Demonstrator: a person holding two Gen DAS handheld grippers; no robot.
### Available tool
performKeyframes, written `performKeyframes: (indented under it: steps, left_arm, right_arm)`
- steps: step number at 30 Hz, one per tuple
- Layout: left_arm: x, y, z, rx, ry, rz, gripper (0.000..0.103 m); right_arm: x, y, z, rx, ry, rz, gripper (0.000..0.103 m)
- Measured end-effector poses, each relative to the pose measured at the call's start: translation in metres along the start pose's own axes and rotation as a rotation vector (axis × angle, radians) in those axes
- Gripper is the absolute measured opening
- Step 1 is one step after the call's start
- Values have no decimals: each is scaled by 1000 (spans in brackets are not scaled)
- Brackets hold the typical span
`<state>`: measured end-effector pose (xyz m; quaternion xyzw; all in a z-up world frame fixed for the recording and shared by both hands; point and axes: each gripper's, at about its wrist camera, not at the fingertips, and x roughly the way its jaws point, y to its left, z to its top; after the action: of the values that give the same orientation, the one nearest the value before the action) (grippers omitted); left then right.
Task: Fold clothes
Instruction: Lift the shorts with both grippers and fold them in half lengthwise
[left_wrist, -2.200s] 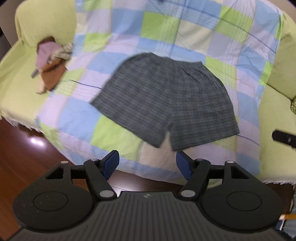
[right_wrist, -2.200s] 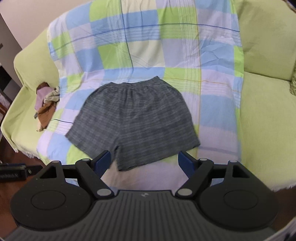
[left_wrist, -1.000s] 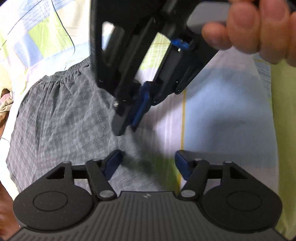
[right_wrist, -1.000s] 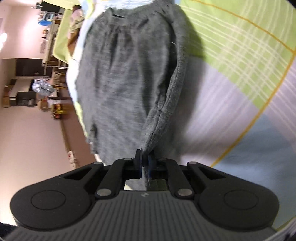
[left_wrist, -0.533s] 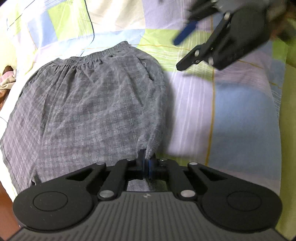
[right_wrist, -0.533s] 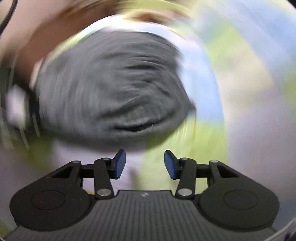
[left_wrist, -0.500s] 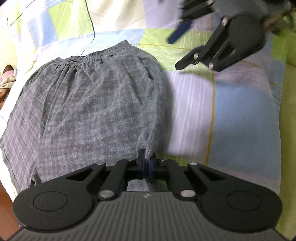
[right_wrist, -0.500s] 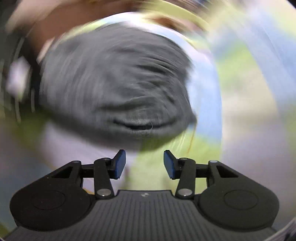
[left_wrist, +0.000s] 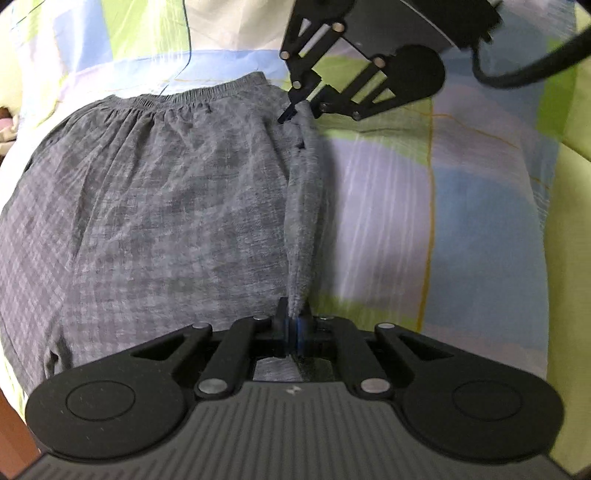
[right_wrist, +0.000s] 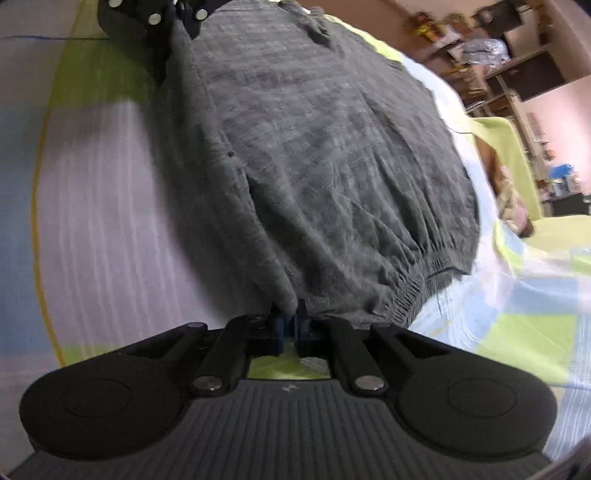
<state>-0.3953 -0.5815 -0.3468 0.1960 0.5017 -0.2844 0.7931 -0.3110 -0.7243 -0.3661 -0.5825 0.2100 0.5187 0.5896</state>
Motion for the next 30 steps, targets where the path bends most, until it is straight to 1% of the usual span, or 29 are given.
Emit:
performKeyframes:
  steps: [2, 3, 5, 7, 8, 9, 13, 14, 17, 19, 20, 21, 22, 23, 24, 27, 30]
  left_arm:
    - [-14, 20, 1, 8, -15, -14, 0]
    - [-27, 38, 2, 14, -24, -7, 0]
    - [-46, 73, 5, 17, -32, 9, 0]
    - [-59, 109, 11, 11, -32, 41, 0]
    - [-65, 126, 13, 8, -29, 57, 0]
    - [-67, 136, 14, 5, -27, 67, 0]
    - [-73, 227, 28, -2, -25, 151, 0]
    - [-73, 232, 28, 0, -25, 153, 0]
    - [-52, 305, 43, 12, -10, 158, 0]
    - [-31, 333, 46, -7, 16, 125, 0]
    - [-12, 354, 48, -40, 45, 80, 3]
    - [0, 364, 47, -58, 72, 45, 7]
    - [13, 375, 46, -73, 100, 10, 8]
    - [27, 386, 43, -77, 123, -22, 9]
    - [31, 392, 40, -69, 121, -50, 9]
    - [28, 403, 29, -54, 105, -121, 20]
    - [25, 413, 19, -55, 100, -170, 20]
  right_arm:
    - [-11, -20, 8, 37, -1, 18, 2]
    - [-17, -32, 14, 50, -1, 28, 2]
    - [-23, -54, 27, 70, -1, 43, 1]
    - [-22, -79, 43, 83, -10, 33, 1]
    - [-20, -105, 55, 120, -6, 49, 1]
    - [-17, -122, 64, 134, -12, 35, 1]
    - [10, -188, 90, 223, -8, 44, 1]
    - [18, -203, 95, 243, -3, 53, 1]
    - [50, -247, 108, 291, 21, 75, 1]
    - [82, -270, 113, 326, 44, 96, 1]
    - [97, -276, 114, 351, 57, 118, 2]
    - [117, -284, 113, 400, 87, 167, 3]
    - [132, -287, 109, 437, 102, 195, 7]
    - [146, -289, 106, 470, 114, 219, 18]
    - [152, -290, 102, 491, 116, 232, 31]
    - [153, -290, 85, 567, 107, 249, 40]
    - [146, -293, 64, 647, 107, 275, 42]
